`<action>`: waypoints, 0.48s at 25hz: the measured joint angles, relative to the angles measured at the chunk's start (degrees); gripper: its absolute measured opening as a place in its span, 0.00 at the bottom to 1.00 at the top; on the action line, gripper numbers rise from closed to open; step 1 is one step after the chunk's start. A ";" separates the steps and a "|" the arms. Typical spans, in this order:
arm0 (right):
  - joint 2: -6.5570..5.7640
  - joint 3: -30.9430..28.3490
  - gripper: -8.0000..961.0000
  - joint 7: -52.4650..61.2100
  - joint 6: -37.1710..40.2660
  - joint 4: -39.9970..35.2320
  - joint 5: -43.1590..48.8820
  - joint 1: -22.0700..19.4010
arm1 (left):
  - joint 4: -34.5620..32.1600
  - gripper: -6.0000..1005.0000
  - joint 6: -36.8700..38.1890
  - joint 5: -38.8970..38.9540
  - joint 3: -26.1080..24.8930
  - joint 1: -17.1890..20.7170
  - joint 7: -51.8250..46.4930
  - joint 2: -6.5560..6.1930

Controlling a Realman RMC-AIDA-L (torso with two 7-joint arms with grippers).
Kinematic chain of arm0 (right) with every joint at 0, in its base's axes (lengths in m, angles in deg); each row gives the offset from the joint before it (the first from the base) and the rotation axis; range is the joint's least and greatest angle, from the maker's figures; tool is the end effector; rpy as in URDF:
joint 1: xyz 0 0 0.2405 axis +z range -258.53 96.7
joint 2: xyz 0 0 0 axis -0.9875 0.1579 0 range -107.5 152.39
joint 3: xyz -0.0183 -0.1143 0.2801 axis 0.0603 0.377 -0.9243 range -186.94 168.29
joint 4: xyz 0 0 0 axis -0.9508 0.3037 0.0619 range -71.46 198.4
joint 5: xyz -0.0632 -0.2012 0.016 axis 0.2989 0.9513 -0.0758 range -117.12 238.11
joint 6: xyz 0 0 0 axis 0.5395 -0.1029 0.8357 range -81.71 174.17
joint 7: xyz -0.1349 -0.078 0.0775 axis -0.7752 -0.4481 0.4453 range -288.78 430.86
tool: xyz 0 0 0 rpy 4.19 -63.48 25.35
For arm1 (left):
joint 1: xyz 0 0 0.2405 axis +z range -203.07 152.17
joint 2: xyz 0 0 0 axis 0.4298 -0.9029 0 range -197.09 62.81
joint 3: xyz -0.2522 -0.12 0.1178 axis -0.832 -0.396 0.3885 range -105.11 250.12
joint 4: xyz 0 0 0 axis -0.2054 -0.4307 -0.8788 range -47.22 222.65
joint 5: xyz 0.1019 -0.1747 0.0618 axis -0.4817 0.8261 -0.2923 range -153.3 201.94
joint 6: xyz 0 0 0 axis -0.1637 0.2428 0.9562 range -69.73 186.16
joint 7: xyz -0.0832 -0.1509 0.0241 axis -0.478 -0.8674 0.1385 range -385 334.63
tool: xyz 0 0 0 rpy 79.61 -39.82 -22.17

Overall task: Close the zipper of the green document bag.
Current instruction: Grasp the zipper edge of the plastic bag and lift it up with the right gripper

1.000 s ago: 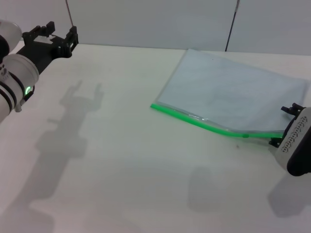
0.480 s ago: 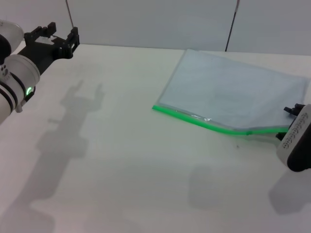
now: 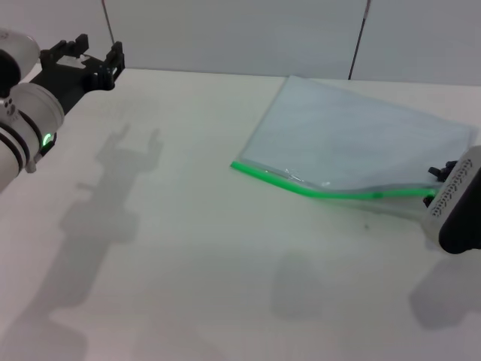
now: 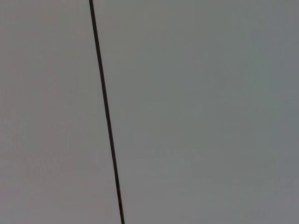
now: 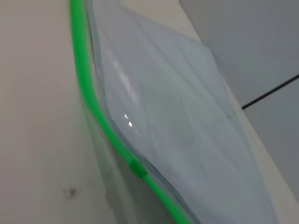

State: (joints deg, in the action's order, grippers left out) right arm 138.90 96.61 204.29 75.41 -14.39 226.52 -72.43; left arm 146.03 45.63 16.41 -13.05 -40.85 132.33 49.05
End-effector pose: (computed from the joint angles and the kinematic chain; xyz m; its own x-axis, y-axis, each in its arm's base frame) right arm 0.3106 0.3693 -0.0651 0.9358 -0.1764 0.3053 0.1275 -0.6380 -0.7594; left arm -0.3033 0.4391 0.0039 0.7819 0.1418 0.6071 0.6233 -0.1910 -0.7583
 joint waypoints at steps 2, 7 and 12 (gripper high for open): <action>-0.02 0.24 0.26 -0.02 0.55 -2.62 0.00 -1.35 | 0.85 0.55 1.44 -0.69 0.24 -0.03 -0.24 0.00; -0.16 0.33 0.24 -0.70 2.20 -12.02 0.00 -6.27 | 6.13 0.55 7.35 -4.85 2.76 0.29 -0.38 0.00; -0.30 0.72 0.21 -0.93 4.61 -19.18 0.00 -9.39 | 11.11 0.55 12.01 -5.00 3.89 1.01 -2.31 -0.01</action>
State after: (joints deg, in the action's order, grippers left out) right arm 138.60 97.33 203.35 80.01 -33.58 226.52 -81.83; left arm 157.14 57.65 11.41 -9.17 -39.83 130.02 49.04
